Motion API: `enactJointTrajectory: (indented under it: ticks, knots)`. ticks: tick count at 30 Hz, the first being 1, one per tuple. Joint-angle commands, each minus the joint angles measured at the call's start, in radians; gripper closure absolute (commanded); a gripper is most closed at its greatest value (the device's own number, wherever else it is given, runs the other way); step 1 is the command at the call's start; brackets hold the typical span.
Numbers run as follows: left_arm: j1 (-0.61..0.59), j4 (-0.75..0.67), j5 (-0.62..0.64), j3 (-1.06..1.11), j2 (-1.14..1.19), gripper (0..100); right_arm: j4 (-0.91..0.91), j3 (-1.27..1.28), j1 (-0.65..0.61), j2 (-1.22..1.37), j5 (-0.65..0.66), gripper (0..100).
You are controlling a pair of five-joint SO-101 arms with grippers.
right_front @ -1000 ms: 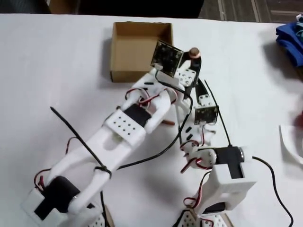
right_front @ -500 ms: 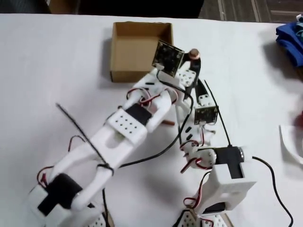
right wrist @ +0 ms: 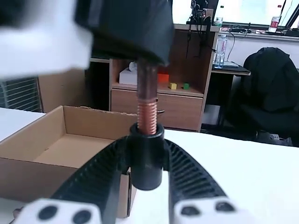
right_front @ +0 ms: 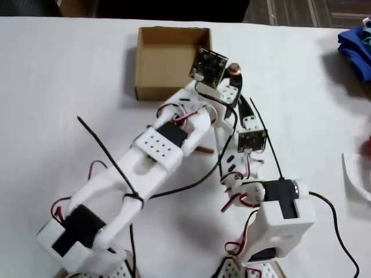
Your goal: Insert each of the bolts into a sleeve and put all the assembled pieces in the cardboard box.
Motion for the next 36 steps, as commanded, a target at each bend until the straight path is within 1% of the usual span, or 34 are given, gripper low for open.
enactJointTrajectory:
  ticks: [1, 6, 13, 18, 27, 30, 33, 36]
  knots:
    - [-0.014, 0.025, -0.003, -0.054, -0.005, 97, -0.004, -0.009, 0.025, -0.053, -0.005, 97.9]
    - [-0.008, 0.114, -0.003, -0.054, -0.006, 97, -0.004, -0.009, 0.021, -0.053, -0.005, 97.9]
    - [-0.008, 0.176, -0.003, -0.056, -0.011, 97, -0.004, -0.009, 0.019, -0.053, -0.006, 97.9]
    - [-0.008, 0.276, -0.003, -0.064, -0.011, 97, -0.004, -0.009, 0.019, -0.053, -0.006, 97.9]
    - [-0.011, 0.267, -0.003, -0.071, -0.005, 97, -0.004, -0.009, 0.019, -0.053, -0.006, 97.9]
    - [-0.011, 0.239, -0.003, -0.111, 0.000, 97, -0.008, -0.006, 0.019, -0.053, -0.006, 97.9]
    - [-0.015, 0.247, -0.005, -0.168, 0.038, 97, -0.008, -0.005, 0.018, -0.058, -0.006, 97.9]
    - [-0.011, 0.298, -0.063, -0.229, 0.109, 97, -0.008, -0.003, 0.018, -0.061, -0.006, 97.9]
